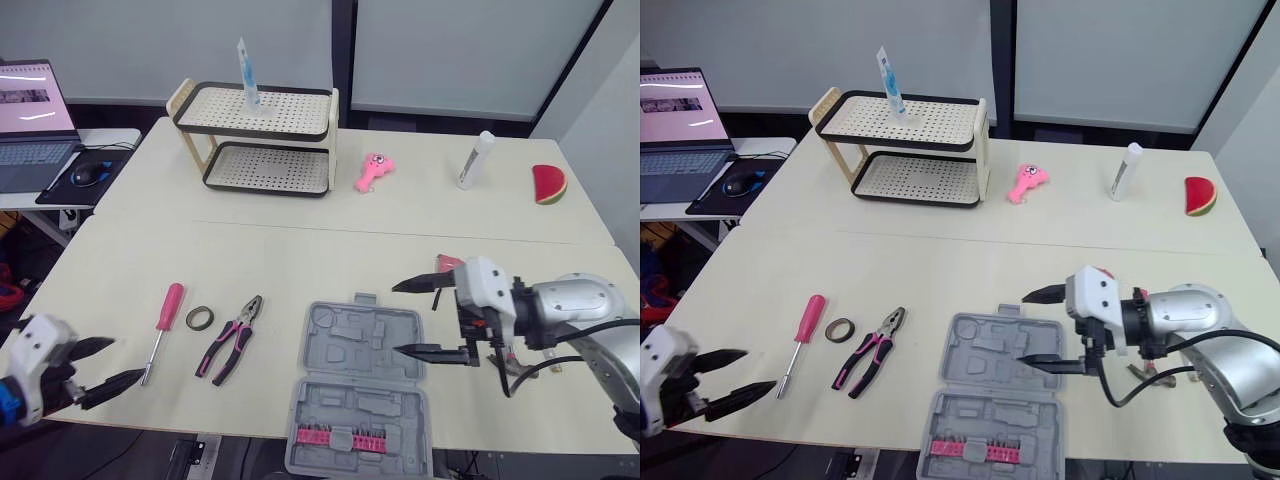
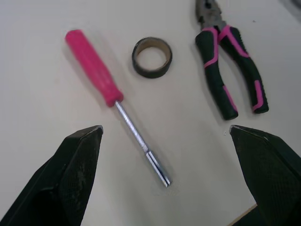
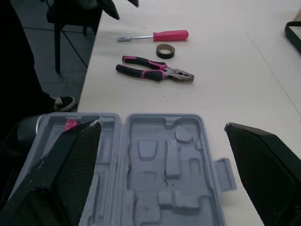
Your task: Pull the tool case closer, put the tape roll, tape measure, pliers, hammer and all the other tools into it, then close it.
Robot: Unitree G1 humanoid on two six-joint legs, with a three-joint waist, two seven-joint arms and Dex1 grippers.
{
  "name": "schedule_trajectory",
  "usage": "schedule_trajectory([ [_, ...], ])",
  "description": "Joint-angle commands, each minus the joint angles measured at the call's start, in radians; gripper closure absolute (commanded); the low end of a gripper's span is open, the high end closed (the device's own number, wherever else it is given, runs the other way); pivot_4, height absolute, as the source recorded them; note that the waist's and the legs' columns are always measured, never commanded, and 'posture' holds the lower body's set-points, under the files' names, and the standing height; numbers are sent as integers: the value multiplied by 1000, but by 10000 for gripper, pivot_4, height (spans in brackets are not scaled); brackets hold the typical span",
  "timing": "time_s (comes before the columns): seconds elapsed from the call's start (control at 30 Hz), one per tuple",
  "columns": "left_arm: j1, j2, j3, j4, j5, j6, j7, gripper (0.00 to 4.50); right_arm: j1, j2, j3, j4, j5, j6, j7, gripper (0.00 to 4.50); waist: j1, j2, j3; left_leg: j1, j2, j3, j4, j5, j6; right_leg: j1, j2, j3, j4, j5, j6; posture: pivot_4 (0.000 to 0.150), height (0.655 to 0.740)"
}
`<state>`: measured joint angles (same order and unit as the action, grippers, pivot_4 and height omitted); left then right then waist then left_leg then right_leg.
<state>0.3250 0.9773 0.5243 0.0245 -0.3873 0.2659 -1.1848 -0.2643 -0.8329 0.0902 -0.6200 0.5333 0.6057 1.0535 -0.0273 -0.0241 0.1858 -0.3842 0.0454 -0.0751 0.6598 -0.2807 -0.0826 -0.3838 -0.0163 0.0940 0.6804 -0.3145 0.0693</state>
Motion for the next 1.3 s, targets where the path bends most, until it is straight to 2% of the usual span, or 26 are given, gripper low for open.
schedule_trajectory([
  [0.03,-60,35,-51,26,19,-48,-44,3857,-33,19,15,-38,12,15,-31,0,-4,0,0,0,0,0,0,0,0,0,0,0,0,0,0,1500,7350],
  [0.07,-109,46,-99,61,43,-87,-68,5413,-38,28,25,-42,12,20,-41,0,-6,1,0,0,0,0,0,0,0,0,0,0,0,0,0,1500,7350],
  [0.17,-228,62,-203,167,100,-174,-114,14784,-48,50,46,-58,15,38,-65,0,-6,1,1,0,1,1,0,0,0,-2,2,1,1,0,-1,1500,7350],
  [0.3,-362,62,-314,330,168,-312,-178,14784,-48,62,62,-81,15,57,-91,0,-8,1,1,-1,1,1,0,0,0,-3,3,2,2,1,-2,1500,7350],
  [0.57,-538,22,-449,608,259,-538,-227,14784,-19,69,77,-117,17,72,-132,0,-6,1,1,-2,1,0,0,0,0,-4,3,1,3,1,-2,1500,7350],
  [0.9,-679,-25,-524,762,314,-626,-240,14784,3,61,78,-134,20,76,-140,0,-6,1,0,-2,1,-1,2,0,1,-3,3,0,7,1,-1,1500,7350],
  [1.2,-748,-50,-583,968,415,-761,-167,14784,-1,56,72,-136,27,89,-138,0,-8,1,0,0,1,-2,3,0,1,-4,4,0,9,1,-1,1500,7350],
  [1.3,-766,-67,-593,1025,437,-809,-130,20225,-7,59,70,-136,31,96,-142,0,-6,2,0,0,1,-2,2,0,1,-3,4,0,9,1,-1,1500,7350],
])
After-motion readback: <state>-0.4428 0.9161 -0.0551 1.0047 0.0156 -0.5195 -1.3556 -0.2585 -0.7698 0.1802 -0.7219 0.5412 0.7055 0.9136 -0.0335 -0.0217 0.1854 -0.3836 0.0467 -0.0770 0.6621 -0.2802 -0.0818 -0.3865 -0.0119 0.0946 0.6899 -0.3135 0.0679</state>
